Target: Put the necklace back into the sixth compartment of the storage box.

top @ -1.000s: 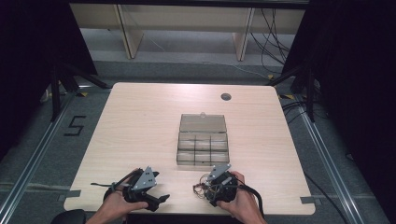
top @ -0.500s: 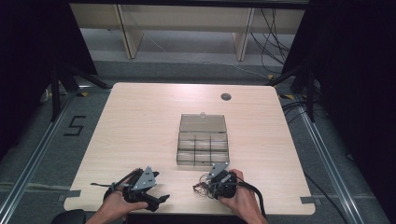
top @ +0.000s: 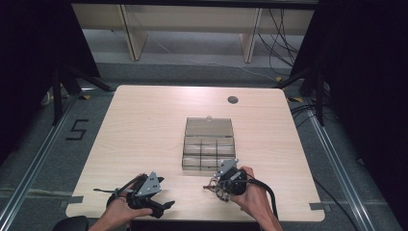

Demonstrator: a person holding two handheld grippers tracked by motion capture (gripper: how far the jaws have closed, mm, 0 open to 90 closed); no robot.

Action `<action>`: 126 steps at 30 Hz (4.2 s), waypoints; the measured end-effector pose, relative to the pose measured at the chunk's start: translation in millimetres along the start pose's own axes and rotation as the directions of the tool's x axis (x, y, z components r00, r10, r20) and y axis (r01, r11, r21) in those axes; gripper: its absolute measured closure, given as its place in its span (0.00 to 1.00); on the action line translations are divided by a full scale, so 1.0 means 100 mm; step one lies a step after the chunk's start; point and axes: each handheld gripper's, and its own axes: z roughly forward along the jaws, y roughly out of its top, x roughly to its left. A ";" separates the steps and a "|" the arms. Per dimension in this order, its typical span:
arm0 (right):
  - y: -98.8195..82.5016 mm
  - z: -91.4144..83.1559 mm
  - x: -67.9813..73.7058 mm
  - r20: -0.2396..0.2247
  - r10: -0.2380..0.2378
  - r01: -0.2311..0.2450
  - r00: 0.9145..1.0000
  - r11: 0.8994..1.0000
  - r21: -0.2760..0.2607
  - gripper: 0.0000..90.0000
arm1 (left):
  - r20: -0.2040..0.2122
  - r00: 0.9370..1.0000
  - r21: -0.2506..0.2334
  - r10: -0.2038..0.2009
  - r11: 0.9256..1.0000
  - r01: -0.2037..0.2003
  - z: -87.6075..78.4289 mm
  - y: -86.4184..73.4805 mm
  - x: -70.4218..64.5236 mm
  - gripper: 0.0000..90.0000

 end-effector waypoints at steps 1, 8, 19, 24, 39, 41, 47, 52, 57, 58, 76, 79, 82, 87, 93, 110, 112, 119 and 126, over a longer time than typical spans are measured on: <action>0.02 -0.03 -0.02 -0.006 -0.001 0.001 1.000 1.000 -0.001 0.98 | -0.001 1.000 0.001 0.001 1.000 -0.001 0.00 0.00 0.00 0.17; 0.15 -0.27 -0.11 -0.003 -0.061 0.061 0.998 0.997 -0.043 0.98 | -0.003 1.000 0.010 -0.007 1.000 0.007 0.02 -0.01 0.01 0.17; 0.37 -0.61 -0.21 0.000 -0.085 0.085 0.996 0.994 -0.070 0.98 | 0.001 1.000 -0.005 -0.019 1.000 0.019 0.01 -0.01 0.02 0.17; 0.44 -0.67 -0.28 0.002 -0.102 0.102 0.995 0.992 -0.079 0.98 | 0.001 1.000 -0.005 -0.020 1.000 0.020 0.01 -0.01 0.02 0.17; 0.63 -0.79 -0.63 0.059 -0.064 0.066 0.996 0.997 -0.032 0.98 | 0.004 1.000 -0.006 -0.020 1.000 0.020 0.01 -0.01 0.02 0.17; 0.64 -0.75 -0.67 0.054 -0.061 0.063 0.997 0.998 -0.023 0.98 | 0.004 1.000 -0.005 -0.019 1.000 0.019 0.01 -0.01 0.02 0.17; 0.69 -0.61 -0.78 0.049 -0.047 0.049 0.998 0.998 -0.028 0.98 | -0.002 1.000 0.003 -0.010 1.000 0.010 0.01 -0.01 0.02 0.17; 0.72 -0.51 -0.87 0.030 -0.037 0.037 0.999 0.999 -0.024 0.98 | 0.004 1.000 -0.005 -0.019 1.000 0.019 0.01 -0.01 0.02 0.17; 0.70 -0.41 -0.92 0.013 0.002 -0.001 1.000 1.000 -0.009 0.98 | 0.005 1.000 -0.004 -0.017 1.000 0.017 0.01 -0.01 0.02 0.17; 0.69 -0.39 -0.94 0.012 -0.006 0.006 1.000 1.000 -0.012 0.98 | 0.005 1.000 -0.005 -0.018 1.000 0.018 0.01 -0.01 0.02 0.17; 0.64 -0.21 -0.96 -0.010 0.023 -0.022 1.000 0.999 0.038 0.98 | -0.004 1.000 0.001 -0.013 1.000 0.013 0.01 -0.01 0.02 0.17; 0.70 -0.14 -0.96 -0.016 0.010 -0.010 1.000 0.999 0.039 0.98 | 0.002 1.000 -0.004 -0.017 1.000 0.017 0.01 -0.01 0.02 0.17; 0.74 -0.09 -0.96 -0.027 0.005 -0.004 1.000 0.999 0.038 0.98 | 0.008 1.000 -0.005 -0.020 1.000 0.020 0.01 -0.01 0.02 0.17; 0.72 -0.04 -0.99 -0.029 0.023 -0.021 0.999 0.999 0.046 0.98 | 0.008 1.000 -0.003 -0.019 1.000 0.019 0.00 -0.01 0.02 0.17; 0.60 -0.03 -1.03 -0.033 0.041 -0.039 0.999 0.998 0.052 0.98 | 0.006 1.000 -0.004 -0.015 1.000 0.015 0.01 -0.01 0.02 0.17; 0.42 0.14 -0.98 -0.108 0.053 -0.042 0.993 0.994 0.105 0.98 | 0.001 1.000 0.006 -0.008 1.000 0.008 0.01 -0.01 0.02 0.17; 0.42 0.16 -0.99 -0.118 0.044 -0.031 0.992 0.994 0.106 0.98 | 0.001 1.000 0.005 -0.008 1.000 0.008 0.01 -0.01 0.02 0.17; 0.38 0.23 -1.03 -0.131 0.062 -0.045 0.989 0.991 0.129 0.97 | 0.006 1.000 0.010 -0.008 1.000 0.008 0.01 -0.01 0.02 0.17; 0.37 0.17 -1.06 -0.115 0.127 -0.119 0.985 0.990 0.081 0.83 | 0.005 1.000 0.008 -0.010 1.000 0.010 0.02 -0.01 0.02 0.17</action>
